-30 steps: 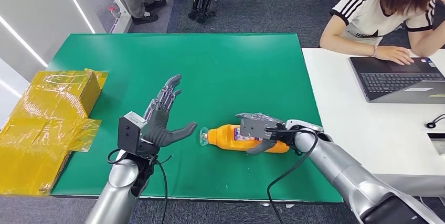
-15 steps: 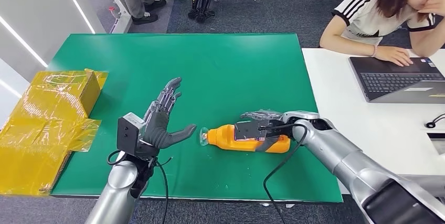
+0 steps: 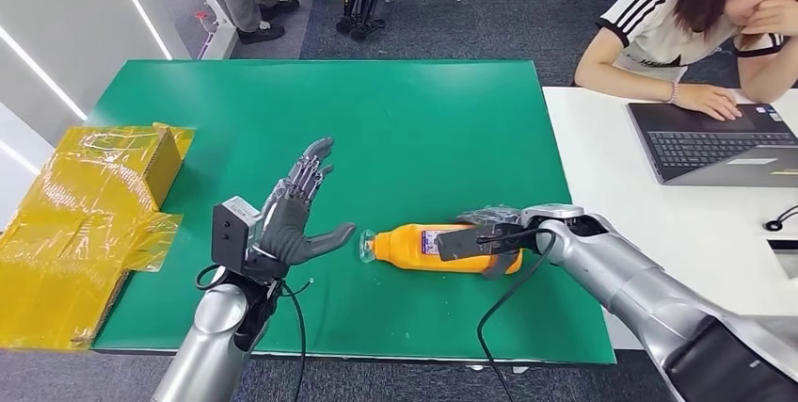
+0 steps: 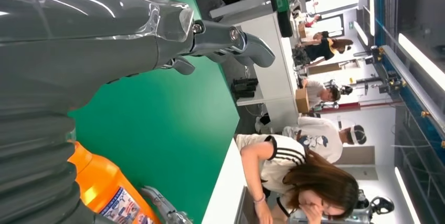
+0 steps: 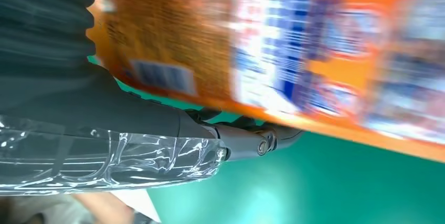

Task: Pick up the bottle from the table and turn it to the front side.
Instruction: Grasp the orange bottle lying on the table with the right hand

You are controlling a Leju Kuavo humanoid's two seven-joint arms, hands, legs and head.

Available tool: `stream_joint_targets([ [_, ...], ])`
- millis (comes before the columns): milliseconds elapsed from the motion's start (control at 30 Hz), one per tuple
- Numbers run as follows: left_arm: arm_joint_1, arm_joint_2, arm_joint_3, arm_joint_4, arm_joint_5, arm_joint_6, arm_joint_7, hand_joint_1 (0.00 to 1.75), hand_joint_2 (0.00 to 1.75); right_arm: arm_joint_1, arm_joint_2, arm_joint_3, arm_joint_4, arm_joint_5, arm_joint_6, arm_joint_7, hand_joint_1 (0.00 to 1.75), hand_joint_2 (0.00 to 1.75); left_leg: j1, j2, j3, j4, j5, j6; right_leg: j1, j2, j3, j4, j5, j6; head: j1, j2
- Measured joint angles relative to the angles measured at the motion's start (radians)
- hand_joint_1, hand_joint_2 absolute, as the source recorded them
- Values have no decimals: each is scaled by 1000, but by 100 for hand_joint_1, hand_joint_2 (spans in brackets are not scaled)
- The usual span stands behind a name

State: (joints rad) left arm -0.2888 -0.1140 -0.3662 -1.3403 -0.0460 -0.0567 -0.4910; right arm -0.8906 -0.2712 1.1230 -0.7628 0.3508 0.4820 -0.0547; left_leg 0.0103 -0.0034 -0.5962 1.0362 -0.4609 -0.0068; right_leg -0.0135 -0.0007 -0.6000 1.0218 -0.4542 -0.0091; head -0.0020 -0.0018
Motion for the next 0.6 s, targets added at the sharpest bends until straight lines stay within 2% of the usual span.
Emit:
stream_joint_targets([
  [200, 2, 4, 0, 19, 6, 2, -22, 0, 175, 21, -25, 4, 2, 28, -31, 0, 0, 175, 0, 2, 1, 0, 0, 0, 0, 2, 0, 0, 0, 0, 0, 0],
  [233, 1, 4, 0, 22, 7, 4, -23, 0, 175, 22, -25, 4, 4, 32, -32, -2, 25, 175, 0, 2, 1, 0, 0, 0, 0, 2, 0, 0, 0, 0, 0, 0],
  [333, 1, 3, 0, 24, 9, 16, -20, 0, 175, 24, -25, 4, 11, 41, -33, -10, 156, 175, 1, 3, 2, 0, 0, 0, 0, 3, 0, 0, 0, 0, 0, 0],
  [367, 2, 3, 0, 24, 9, 19, -18, 0, 175, 24, -25, 4, 13, 43, -35, -14, 175, 175, 1, 3, 2, 0, 0, 0, 0, 3, 1, 0, 0, 0, 0, 0],
  [600, 5, 3, 0, 24, 9, 29, -15, 0, 175, 44, -18, -3, 30, 53, -94, -31, 175, 175, 1, 3, 5, 0, 0, 0, 0, 3, 4, 0, 0, 0, 0, 0],
])
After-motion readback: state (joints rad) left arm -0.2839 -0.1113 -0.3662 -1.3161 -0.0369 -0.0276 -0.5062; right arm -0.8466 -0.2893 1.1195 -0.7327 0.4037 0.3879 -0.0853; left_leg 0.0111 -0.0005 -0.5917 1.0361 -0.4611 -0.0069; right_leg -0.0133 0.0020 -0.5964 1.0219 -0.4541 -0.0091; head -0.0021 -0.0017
